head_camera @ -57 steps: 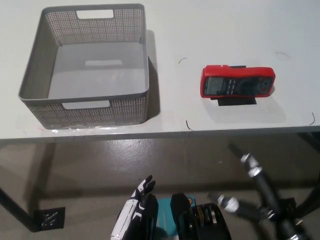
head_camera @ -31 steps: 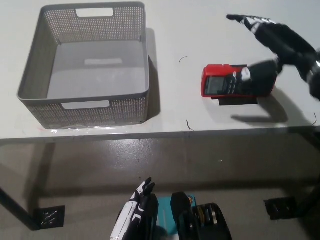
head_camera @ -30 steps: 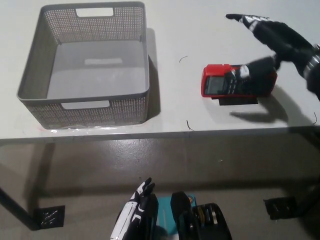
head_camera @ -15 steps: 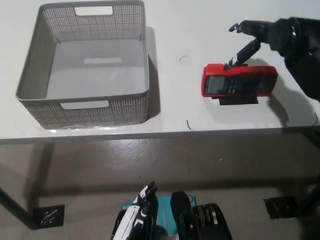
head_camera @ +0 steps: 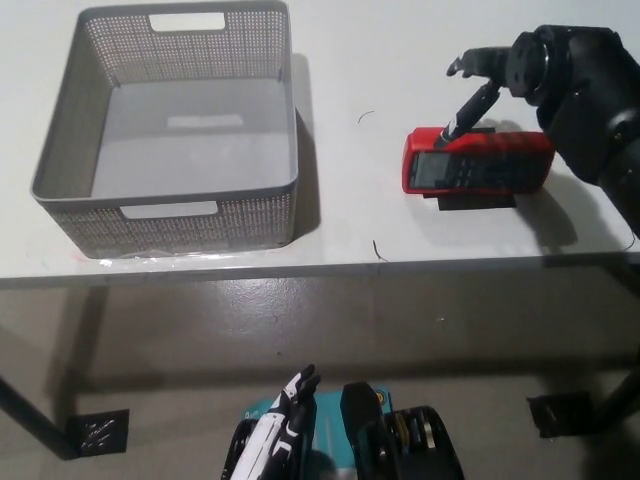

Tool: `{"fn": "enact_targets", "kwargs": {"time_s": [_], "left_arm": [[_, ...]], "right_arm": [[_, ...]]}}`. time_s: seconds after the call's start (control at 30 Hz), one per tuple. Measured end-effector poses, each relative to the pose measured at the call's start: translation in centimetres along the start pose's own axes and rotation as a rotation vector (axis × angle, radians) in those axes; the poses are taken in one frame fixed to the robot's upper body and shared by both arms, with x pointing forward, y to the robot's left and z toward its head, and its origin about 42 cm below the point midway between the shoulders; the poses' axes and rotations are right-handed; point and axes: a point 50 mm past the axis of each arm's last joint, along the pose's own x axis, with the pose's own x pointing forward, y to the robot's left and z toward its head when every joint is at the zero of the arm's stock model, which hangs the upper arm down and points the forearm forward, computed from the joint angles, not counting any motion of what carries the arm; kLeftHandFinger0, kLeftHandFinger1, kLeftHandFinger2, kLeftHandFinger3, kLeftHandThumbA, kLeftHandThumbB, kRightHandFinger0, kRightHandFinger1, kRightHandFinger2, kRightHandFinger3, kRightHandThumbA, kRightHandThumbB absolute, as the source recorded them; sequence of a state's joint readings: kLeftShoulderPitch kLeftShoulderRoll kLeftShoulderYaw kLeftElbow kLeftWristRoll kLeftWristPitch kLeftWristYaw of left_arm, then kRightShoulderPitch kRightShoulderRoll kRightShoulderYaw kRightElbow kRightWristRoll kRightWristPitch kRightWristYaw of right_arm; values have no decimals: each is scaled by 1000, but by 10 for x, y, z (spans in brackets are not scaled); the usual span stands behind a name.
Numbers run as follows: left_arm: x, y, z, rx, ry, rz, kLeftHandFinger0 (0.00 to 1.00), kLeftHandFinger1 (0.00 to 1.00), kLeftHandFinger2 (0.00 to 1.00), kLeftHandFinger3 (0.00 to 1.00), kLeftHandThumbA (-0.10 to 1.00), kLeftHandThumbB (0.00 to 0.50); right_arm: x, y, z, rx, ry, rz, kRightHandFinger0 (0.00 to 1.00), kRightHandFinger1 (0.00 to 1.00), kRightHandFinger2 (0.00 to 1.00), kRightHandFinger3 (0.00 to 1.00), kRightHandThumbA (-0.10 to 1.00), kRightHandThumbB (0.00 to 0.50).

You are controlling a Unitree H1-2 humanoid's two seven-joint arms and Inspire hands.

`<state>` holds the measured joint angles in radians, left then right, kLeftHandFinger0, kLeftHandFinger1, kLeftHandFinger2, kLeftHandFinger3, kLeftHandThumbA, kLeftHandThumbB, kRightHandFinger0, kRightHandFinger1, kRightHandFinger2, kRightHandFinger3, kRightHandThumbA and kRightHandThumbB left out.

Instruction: Use the right hand to pick up a multimeter on the right side and put it into a container on the left side

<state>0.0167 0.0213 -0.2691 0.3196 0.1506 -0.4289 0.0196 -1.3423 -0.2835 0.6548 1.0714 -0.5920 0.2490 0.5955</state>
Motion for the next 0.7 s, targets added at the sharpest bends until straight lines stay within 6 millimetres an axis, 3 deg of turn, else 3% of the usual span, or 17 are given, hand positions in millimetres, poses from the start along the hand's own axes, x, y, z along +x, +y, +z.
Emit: {"fn": "enact_targets", "kwargs": {"time_s": [0.33, 0.37, 0.5, 0.6, 0.67, 0.7], "left_arm": [[-2, 3, -1, 9, 3, -4, 1000, 1000, 1000, 1000, 1000, 500], [-2, 4, -1, 9, 3, -4, 1000, 1000, 1000, 1000, 1000, 500], [-2, 5, -2, 13, 4, -6, 1000, 1000, 1000, 1000, 1000, 500], [-2, 6, -2, 14, 5, -6, 1000, 1000, 1000, 1000, 1000, 500], [-2, 6, -2, 13, 5, -6, 1000, 1000, 1000, 1000, 1000, 500], [-2, 6, -2, 13, 5, -6, 1000, 1000, 1000, 1000, 1000, 500]], "right_arm": [[23, 43, -14, 31, 85, 190, 1000, 1000, 1000, 1000, 924, 500], [23, 43, -15, 32, 89, 194, 1000, 1000, 1000, 1000, 864, 499], [24, 45, -22, 39, 98, 210, 1000, 1000, 1000, 1000, 996, 474], [24, 47, -25, 23, 105, 219, 1000, 1000, 1000, 1000, 1000, 483], [25, 49, -26, -7, 113, 222, 1000, 1000, 1000, 1000, 963, 424], [25, 49, -26, -23, 111, 224, 1000, 1000, 1000, 1000, 854, 394]]}}
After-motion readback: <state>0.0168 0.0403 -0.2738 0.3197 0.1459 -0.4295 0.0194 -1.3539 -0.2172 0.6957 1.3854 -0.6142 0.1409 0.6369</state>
